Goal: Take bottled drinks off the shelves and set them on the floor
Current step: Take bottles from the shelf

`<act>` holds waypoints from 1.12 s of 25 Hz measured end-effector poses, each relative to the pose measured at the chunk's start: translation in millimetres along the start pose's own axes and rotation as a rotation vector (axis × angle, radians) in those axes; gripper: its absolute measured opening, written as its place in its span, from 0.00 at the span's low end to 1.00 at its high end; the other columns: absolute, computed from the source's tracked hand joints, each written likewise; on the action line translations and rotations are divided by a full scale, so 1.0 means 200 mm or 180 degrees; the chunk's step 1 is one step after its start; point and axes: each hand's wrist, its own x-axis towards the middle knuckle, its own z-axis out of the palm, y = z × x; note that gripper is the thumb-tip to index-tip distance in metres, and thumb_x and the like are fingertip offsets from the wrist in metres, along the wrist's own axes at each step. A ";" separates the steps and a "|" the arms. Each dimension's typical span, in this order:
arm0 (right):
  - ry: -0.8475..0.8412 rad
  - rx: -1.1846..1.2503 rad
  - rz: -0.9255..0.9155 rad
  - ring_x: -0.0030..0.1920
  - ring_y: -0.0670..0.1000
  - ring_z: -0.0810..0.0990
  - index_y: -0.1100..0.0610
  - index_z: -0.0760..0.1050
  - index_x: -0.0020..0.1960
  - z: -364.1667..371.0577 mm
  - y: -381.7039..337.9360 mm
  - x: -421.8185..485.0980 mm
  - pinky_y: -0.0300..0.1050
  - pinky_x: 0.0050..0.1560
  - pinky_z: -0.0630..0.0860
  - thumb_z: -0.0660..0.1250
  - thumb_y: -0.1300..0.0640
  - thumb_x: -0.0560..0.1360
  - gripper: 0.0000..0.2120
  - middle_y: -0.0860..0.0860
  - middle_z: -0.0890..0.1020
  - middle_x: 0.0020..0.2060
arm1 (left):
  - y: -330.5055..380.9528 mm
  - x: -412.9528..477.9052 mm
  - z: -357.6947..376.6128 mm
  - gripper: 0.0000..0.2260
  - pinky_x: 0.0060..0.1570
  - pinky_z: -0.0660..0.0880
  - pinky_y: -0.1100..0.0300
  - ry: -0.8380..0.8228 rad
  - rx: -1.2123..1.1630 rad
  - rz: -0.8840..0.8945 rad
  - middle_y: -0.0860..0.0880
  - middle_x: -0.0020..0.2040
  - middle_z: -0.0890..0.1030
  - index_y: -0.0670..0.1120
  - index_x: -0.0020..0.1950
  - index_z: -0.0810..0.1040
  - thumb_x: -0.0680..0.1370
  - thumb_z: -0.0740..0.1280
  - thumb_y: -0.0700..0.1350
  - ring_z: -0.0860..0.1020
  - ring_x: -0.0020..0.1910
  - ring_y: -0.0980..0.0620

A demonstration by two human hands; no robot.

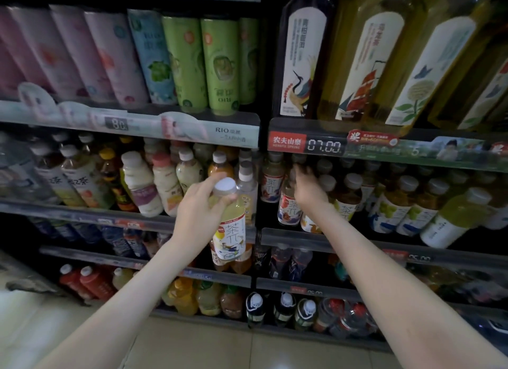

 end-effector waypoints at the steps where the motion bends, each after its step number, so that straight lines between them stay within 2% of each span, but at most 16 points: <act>1: -0.0014 0.0007 -0.0052 0.74 0.57 0.62 0.50 0.46 0.79 -0.02 0.00 -0.01 0.51 0.68 0.67 0.54 0.67 0.79 0.32 0.58 0.52 0.77 | 0.01 0.00 0.03 0.20 0.48 0.63 0.64 -0.0048 -0.0011 0.0029 0.51 0.51 0.73 0.50 0.68 0.72 0.76 0.68 0.49 0.70 0.53 0.54; 4: 0.0156 0.0600 -0.0497 0.64 0.55 0.73 0.47 0.50 0.78 -0.10 0.03 -0.13 0.49 0.60 0.73 0.62 0.59 0.79 0.33 0.56 0.61 0.74 | 0.08 0.00 0.14 0.20 0.48 0.64 0.63 -0.0161 -0.0022 0.0108 0.53 0.49 0.72 0.49 0.68 0.72 0.76 0.68 0.48 0.71 0.54 0.51; 6: -0.0389 0.1214 -0.0974 0.57 0.45 0.76 0.43 0.54 0.76 -0.14 0.07 -0.30 0.43 0.57 0.74 0.69 0.56 0.75 0.36 0.51 0.67 0.71 | 0.14 -0.01 0.23 0.20 0.51 0.66 0.62 -0.0244 -0.0120 0.0227 0.56 0.48 0.71 0.48 0.67 0.73 0.76 0.69 0.47 0.72 0.55 0.50; 8: -0.0926 0.1457 -0.1147 0.60 0.40 0.72 0.44 0.54 0.76 -0.13 0.12 -0.45 0.39 0.59 0.70 0.75 0.51 0.70 0.42 0.44 0.69 0.69 | 0.23 -0.03 0.36 0.20 0.52 0.66 0.60 -0.0342 -0.0176 0.0391 0.57 0.49 0.70 0.47 0.67 0.73 0.75 0.70 0.46 0.73 0.56 0.49; 10: -0.0621 0.1832 -0.0851 0.61 0.41 0.72 0.45 0.57 0.74 -0.12 0.21 -0.52 0.38 0.57 0.71 0.79 0.49 0.65 0.45 0.42 0.72 0.64 | 0.33 -0.05 0.49 0.20 0.51 0.66 0.61 -0.0511 -0.0279 0.0453 0.54 0.49 0.71 0.49 0.67 0.73 0.75 0.70 0.47 0.73 0.56 0.49; 12: -0.0139 0.1883 -0.0464 0.59 0.43 0.76 0.44 0.60 0.71 -0.14 0.32 -0.55 0.39 0.54 0.74 0.79 0.49 0.64 0.42 0.41 0.76 0.60 | 0.44 -0.06 0.63 0.21 0.51 0.65 0.62 -0.0729 -0.0373 0.0519 0.50 0.52 0.74 0.51 0.68 0.72 0.75 0.69 0.49 0.73 0.55 0.50; 16: 0.0660 0.1560 0.0250 0.53 0.45 0.76 0.43 0.61 0.69 -0.22 0.58 -0.60 0.42 0.48 0.72 0.75 0.49 0.65 0.37 0.41 0.77 0.55 | 0.58 -0.03 0.87 0.23 0.44 0.70 0.60 -0.1036 -0.0069 0.1432 0.44 0.53 0.78 0.48 0.69 0.71 0.75 0.69 0.53 0.76 0.52 0.46; 18: 0.1107 0.1579 0.0600 0.54 0.48 0.77 0.47 0.62 0.68 -0.25 0.72 -0.58 0.42 0.48 0.71 0.76 0.48 0.66 0.36 0.43 0.77 0.54 | 0.57 0.01 0.97 0.25 0.39 0.72 0.59 -0.0906 0.0306 0.1745 0.43 0.50 0.79 0.44 0.68 0.71 0.76 0.65 0.56 0.78 0.49 0.43; 19: 0.1306 0.1574 0.0706 0.57 0.50 0.77 0.49 0.62 0.68 -0.25 0.78 -0.55 0.43 0.50 0.72 0.76 0.48 0.66 0.36 0.46 0.77 0.57 | 0.53 0.03 1.01 0.26 0.43 0.74 0.56 -0.0751 0.0618 0.1816 0.41 0.51 0.79 0.43 0.68 0.71 0.76 0.63 0.58 0.78 0.50 0.41; 20: 0.1438 0.1589 0.0726 0.59 0.51 0.76 0.50 0.62 0.69 -0.25 0.84 -0.53 0.44 0.52 0.73 0.77 0.47 0.66 0.37 0.48 0.77 0.59 | 0.47 0.05 1.06 0.27 0.51 0.75 0.50 -0.0612 0.1036 0.1797 0.39 0.56 0.77 0.42 0.69 0.70 0.75 0.63 0.58 0.76 0.55 0.38; 21: 0.1512 0.1622 0.0682 0.59 0.50 0.76 0.51 0.62 0.69 -0.25 0.89 -0.50 0.44 0.53 0.72 0.78 0.48 0.66 0.38 0.49 0.76 0.60 | 0.40 0.06 1.09 0.29 0.61 0.69 0.42 -0.0513 0.1474 0.1700 0.37 0.62 0.74 0.44 0.71 0.68 0.74 0.65 0.57 0.72 0.61 0.35; 22: 0.1521 0.1659 0.0631 0.59 0.49 0.75 0.52 0.63 0.69 -0.24 0.92 -0.47 0.42 0.53 0.71 0.78 0.48 0.66 0.38 0.49 0.76 0.61 | 0.34 0.07 1.10 0.32 0.66 0.60 0.36 -0.0502 0.1834 0.1548 0.36 0.67 0.69 0.47 0.73 0.65 0.72 0.68 0.55 0.67 0.67 0.33; 23: 0.1507 0.1690 0.0573 0.59 0.49 0.75 0.52 0.64 0.68 -0.22 0.93 -0.44 0.42 0.53 0.70 0.78 0.49 0.66 0.37 0.49 0.76 0.60 | 0.29 0.08 1.11 0.37 0.67 0.54 0.33 -0.0580 0.2107 0.1381 0.35 0.70 0.66 0.50 0.75 0.59 0.70 0.71 0.54 0.63 0.70 0.33; 24: 0.1470 0.1715 0.0524 0.59 0.49 0.75 0.53 0.65 0.67 -0.20 0.95 -0.41 0.42 0.53 0.71 0.78 0.48 0.65 0.36 0.49 0.76 0.59 | 0.25 0.09 1.11 0.42 0.67 0.52 0.32 -0.0746 0.2298 0.1234 0.35 0.71 0.64 0.52 0.77 0.53 0.69 0.73 0.52 0.62 0.71 0.34; 25: 0.1407 0.1722 0.0477 0.59 0.50 0.76 0.53 0.66 0.65 -0.17 0.95 -0.37 0.43 0.53 0.73 0.78 0.48 0.64 0.35 0.49 0.77 0.58 | 0.23 0.09 1.11 0.47 0.67 0.55 0.32 -0.0882 0.2401 0.1176 0.35 0.71 0.65 0.53 0.77 0.48 0.68 0.76 0.50 0.63 0.71 0.35; 28: 0.1122 0.1605 0.0421 0.58 0.53 0.77 0.54 0.67 0.65 -0.09 0.96 -0.29 0.46 0.53 0.74 0.78 0.48 0.64 0.35 0.51 0.78 0.57 | 0.18 0.09 1.12 0.52 0.63 0.65 0.34 -0.0871 0.2338 0.1353 0.35 0.63 0.74 0.50 0.77 0.53 0.61 0.81 0.46 0.72 0.65 0.37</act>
